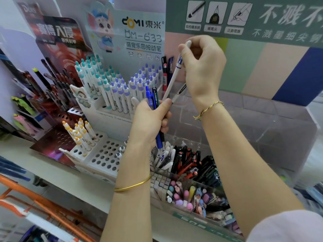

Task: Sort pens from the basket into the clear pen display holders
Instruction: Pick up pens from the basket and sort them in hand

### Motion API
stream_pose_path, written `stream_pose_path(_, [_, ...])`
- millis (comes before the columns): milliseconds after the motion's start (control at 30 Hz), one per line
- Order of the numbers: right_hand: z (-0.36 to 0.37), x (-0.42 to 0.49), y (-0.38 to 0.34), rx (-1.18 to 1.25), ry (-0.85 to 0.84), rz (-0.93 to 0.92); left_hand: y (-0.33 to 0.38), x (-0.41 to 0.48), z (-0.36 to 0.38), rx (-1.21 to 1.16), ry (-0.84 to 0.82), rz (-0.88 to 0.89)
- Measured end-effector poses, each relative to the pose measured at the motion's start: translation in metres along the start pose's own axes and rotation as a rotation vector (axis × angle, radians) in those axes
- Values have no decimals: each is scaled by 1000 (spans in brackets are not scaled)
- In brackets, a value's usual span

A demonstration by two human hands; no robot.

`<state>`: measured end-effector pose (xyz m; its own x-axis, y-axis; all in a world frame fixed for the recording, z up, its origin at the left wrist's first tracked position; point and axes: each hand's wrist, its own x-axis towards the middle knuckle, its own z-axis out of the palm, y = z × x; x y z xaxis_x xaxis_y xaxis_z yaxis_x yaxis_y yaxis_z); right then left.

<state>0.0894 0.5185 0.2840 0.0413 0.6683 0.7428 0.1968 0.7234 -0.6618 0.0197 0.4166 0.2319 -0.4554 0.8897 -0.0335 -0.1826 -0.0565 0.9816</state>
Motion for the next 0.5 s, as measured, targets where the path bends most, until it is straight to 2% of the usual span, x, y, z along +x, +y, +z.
stream_pose_path(100, [-2, 4, -4, 86, 147, -48, 0, -1, -2, -18, -11, -8])
stream_pose_path(200, [2, 3, -3, 83, 164, -76, -1, 1, -2, -65, 0, -34])
stream_pose_path(267, [6, -1, 1, 31, 69, -67, 0, 2, 0, -106, 0, -59])
stream_pose_path(367, [13, -9, 9, -62, -173, 68, 0, 1, 2, -141, -9, -81])
stream_pose_path(500, [16, -8, 18, -144, -310, 158, 0, 1, 0, -172, -44, -59])
